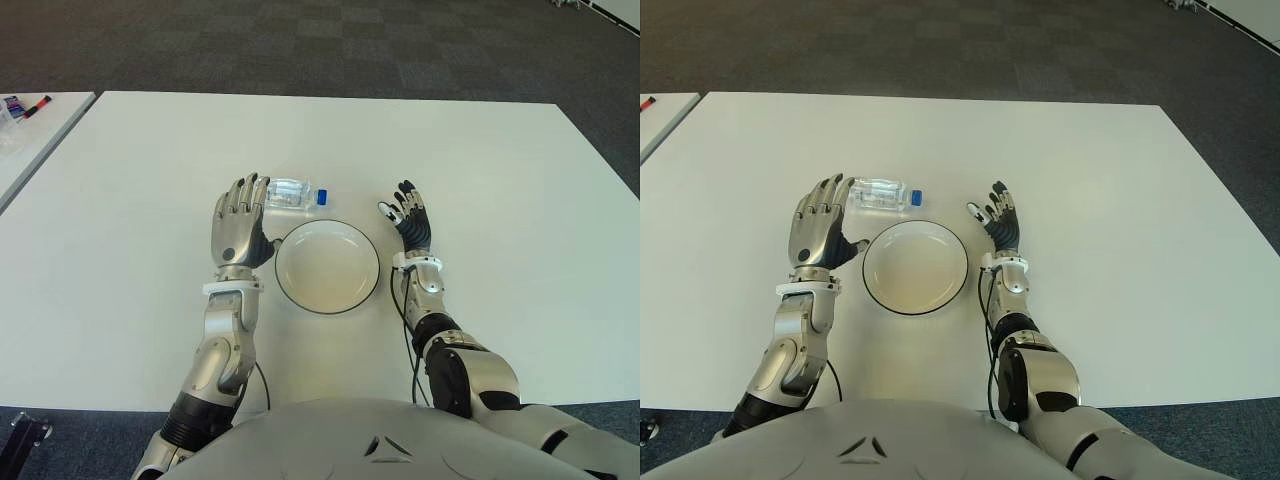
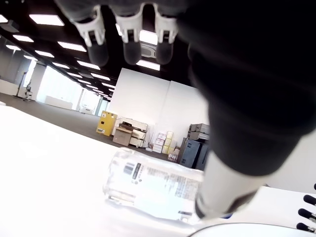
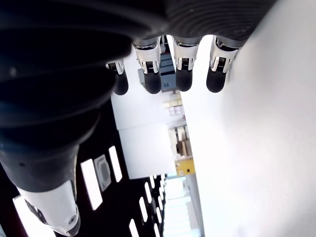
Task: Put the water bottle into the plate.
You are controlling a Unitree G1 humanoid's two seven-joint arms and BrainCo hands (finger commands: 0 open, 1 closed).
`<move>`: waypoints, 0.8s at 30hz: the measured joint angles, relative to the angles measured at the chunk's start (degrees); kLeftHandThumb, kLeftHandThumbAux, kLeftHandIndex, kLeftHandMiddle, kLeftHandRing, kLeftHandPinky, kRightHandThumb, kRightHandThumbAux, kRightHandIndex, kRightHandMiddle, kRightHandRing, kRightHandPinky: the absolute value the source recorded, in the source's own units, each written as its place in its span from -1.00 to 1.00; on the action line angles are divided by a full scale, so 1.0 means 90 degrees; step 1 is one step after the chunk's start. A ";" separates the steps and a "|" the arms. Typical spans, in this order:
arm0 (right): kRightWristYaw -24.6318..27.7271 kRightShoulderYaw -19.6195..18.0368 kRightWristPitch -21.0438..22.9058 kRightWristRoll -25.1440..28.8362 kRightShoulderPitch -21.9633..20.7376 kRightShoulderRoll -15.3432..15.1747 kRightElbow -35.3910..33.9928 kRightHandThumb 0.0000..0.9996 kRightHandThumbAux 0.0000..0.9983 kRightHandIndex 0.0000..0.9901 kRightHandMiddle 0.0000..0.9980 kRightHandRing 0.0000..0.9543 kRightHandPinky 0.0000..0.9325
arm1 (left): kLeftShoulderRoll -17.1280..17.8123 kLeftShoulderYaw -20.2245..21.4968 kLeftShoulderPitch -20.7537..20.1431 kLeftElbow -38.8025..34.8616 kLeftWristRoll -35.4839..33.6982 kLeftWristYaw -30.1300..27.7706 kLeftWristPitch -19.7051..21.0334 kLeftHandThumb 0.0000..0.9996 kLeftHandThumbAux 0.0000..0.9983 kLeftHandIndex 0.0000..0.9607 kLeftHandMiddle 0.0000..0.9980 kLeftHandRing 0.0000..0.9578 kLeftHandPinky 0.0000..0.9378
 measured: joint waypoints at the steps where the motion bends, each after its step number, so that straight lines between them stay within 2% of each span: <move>1: -0.0004 0.0002 -0.0001 -0.0003 0.0000 0.0001 0.0000 -0.88 0.51 -0.86 -0.89 -0.92 -0.83 | 0.0013 0.0000 -0.0006 0.0000 -0.0003 0.0000 -0.0002 -0.94 0.85 -1.00 -1.00 -1.00 -0.99; 8: -0.0027 0.0020 -0.0004 -0.0018 -0.0002 0.0003 0.0003 -0.88 0.50 -0.86 -0.89 -0.92 -0.82 | 0.0117 0.0000 -0.0082 0.0003 -0.0045 0.0000 -0.0041 -0.85 0.83 -1.00 -1.00 -1.00 -1.00; 17: -0.0062 0.0037 -0.0008 -0.0026 -0.0006 0.0005 0.0008 -0.88 0.47 -0.86 -0.89 -0.91 -0.82 | 0.0247 -0.0003 -0.0333 0.0007 -0.0066 -0.0007 -0.0085 -0.82 0.82 -1.00 -1.00 -1.00 -1.00; 24: -0.0086 0.0057 -0.0008 -0.0035 -0.0013 0.0000 0.0023 -0.87 0.44 -0.86 -0.88 -0.91 -0.82 | 0.0378 0.0034 -0.0728 0.0180 -0.0187 -0.0072 -0.0132 -0.81 0.83 -1.00 -1.00 -1.00 -0.97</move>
